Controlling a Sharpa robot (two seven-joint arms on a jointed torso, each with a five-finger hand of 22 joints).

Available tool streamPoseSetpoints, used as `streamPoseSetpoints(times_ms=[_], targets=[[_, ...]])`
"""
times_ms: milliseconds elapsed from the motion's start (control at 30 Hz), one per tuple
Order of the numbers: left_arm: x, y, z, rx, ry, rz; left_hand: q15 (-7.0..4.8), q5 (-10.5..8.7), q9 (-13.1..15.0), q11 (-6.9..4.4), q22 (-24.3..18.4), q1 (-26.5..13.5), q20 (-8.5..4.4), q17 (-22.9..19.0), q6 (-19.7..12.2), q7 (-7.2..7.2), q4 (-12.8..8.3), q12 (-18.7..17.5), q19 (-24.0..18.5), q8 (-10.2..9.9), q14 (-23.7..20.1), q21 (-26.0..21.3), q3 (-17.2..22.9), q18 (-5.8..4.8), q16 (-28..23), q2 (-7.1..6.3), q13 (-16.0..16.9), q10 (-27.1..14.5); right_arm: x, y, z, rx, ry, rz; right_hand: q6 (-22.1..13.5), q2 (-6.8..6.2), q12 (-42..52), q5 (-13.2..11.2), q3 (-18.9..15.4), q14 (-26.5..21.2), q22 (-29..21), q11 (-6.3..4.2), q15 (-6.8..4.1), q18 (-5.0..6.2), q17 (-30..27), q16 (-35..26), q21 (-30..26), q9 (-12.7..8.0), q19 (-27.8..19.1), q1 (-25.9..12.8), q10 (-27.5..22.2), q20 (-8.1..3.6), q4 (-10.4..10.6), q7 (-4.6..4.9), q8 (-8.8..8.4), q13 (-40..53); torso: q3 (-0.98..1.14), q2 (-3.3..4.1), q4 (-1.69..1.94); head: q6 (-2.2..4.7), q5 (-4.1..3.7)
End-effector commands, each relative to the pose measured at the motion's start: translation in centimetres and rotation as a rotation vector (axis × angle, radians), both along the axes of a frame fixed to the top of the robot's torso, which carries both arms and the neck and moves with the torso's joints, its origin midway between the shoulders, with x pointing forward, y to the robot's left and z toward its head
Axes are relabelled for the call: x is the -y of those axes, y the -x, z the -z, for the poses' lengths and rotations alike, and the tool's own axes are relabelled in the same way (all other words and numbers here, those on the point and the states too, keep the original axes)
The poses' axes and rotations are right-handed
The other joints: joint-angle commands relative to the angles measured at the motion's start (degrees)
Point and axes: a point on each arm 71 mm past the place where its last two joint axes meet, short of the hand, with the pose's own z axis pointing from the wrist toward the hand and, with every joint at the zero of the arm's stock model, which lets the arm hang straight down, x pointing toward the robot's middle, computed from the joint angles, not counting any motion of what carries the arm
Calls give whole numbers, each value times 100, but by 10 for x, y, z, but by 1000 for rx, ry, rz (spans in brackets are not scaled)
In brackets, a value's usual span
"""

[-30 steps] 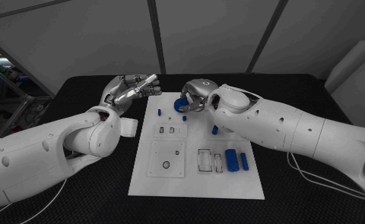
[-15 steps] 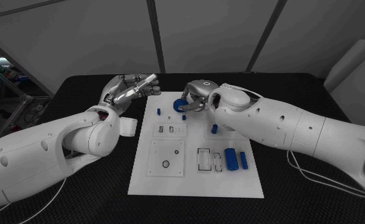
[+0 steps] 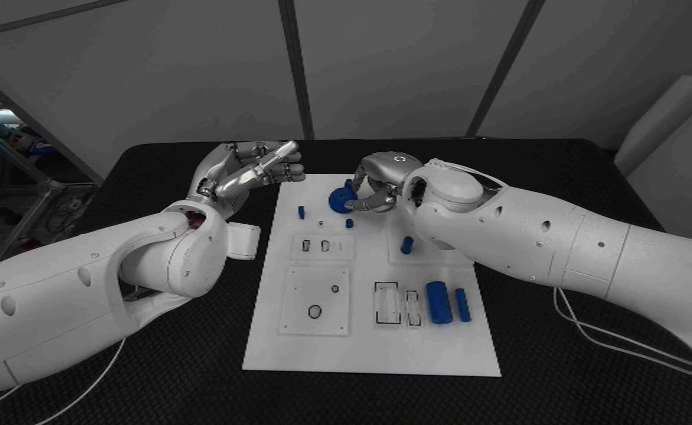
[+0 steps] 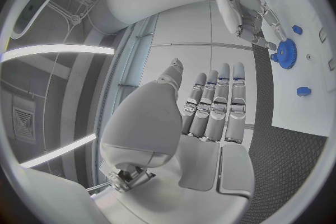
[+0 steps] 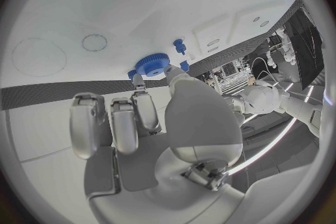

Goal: Assemble the parts on the task board

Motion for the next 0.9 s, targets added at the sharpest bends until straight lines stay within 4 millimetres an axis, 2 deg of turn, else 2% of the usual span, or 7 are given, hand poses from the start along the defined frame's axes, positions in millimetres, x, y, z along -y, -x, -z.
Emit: streamPoseSetpoints(times_ms=[33, 167, 267, 400, 533, 700, 900], targets=[[1, 0, -2, 11, 1, 13, 33, -33, -7, 11, -8, 11, -7, -7, -22, 35, -32, -27, 31, -32, 7, -31, -13, -57, -33, 40, -4, -31, 9, 2, -11, 90, -94, 13, 11, -27, 39, 76, 38, 507, 602, -4, 16, -107, 1123, 18, 30, -2, 17, 40, 56, -5, -36, 5, -32, 141, 3, 0, 0, 4, -14], [0, 0, -2, 11, 0, 12, 33, -33, -7, 11, -8, 11, -7, -7, -22, 35, -32, -27, 31, -32, 7, -31, -13, -57, -33, 40, -4, -31, 28, 8, -18, 116, -186, 20, 38, -74, 51, 118, 84, 507, 613, -1, 18, -109, 1121, 18, 34, -5, 25, 141, 70, -3, -104, 12, -53, 155, 10, -2, -24, 9, 2], [-2, 0, -2, 11, -1, 8, 34, -33, -7, 12, -9, 12, -7, -7, -22, 36, -35, -28, 31, -34, 8, -32, -13, -57, -35, 41, -4, -32, 48, 13, -21, 97, -251, 41, 48, -144, 34, 25, 92, 503, 601, 3, 21, -106, 1103, 9, 29, -8, 17, 220, 61, 0, -160, 15, -78, 138, 16, -4, -44, 19, 7], [-3, -1, -1, 13, -3, 3, 34, -33, -6, 12, -9, 13, -7, -7, -22, 36, -36, -27, 31, -34, 8, -32, -13, -57, -36, 41, -4, -32, 78, 19, -22, 58, -294, 59, 70, -347, -11, -529, 17, 489, 556, -20, 6, -96, 1052, -15, 8, -10, -15, 507, 36, -7, -345, -16, -125, 90, 37, -9, -80, 32, 14], [-4, -1, -1, 14, -3, 1, 38, -32, -3, 8, -12, 15, -6, -11, -10, 30, -47, -23, 32, -34, -6, -33, -13, -57, -55, 41, -1, -20, 109, 22, -21, 9, -327, 63, 165, -319, -39, -468, 41, 480, 481, -77, -50, -78, 1018, -34, -28, 1, -68, 970, 25, -47, -622, -80, -123, 71, 55, -12, -118, 49, 22], [-3, -2, -1, 15, -2, 3, 40, -33, 0, 5, -16, 14, -4, -16, 5, 27, -56, -18, 31, -33, -21, -36, -14, -58, -75, 44, 2, -4, 141, 23, -20, -17, -338, 73, 251, -289, -63, -368, 58, 473, 442, -118, -92, -70, 989, -51, -50, 3, -96, 1215, 20, -86, -788, -123, -127, 56, 72, -8, -142, 67, -44], [-2, -3, 0, 15, -1, 5, 40, -33, 0, 5, -16, 14, -4, -16, 5, 27, -57, -17, 31, -32, -21, -36, -14, -58, -76, 44, 2, -3, 170, 19, -18, -25, -330, 109, 204, -309, -108, -321, 34, 468, 414, -128, -102, -65, 969, -63, -65, -16, -114, 1292, -8, -104, -854, -125, -187, 15, 70, -1, -126, 78, -131]])
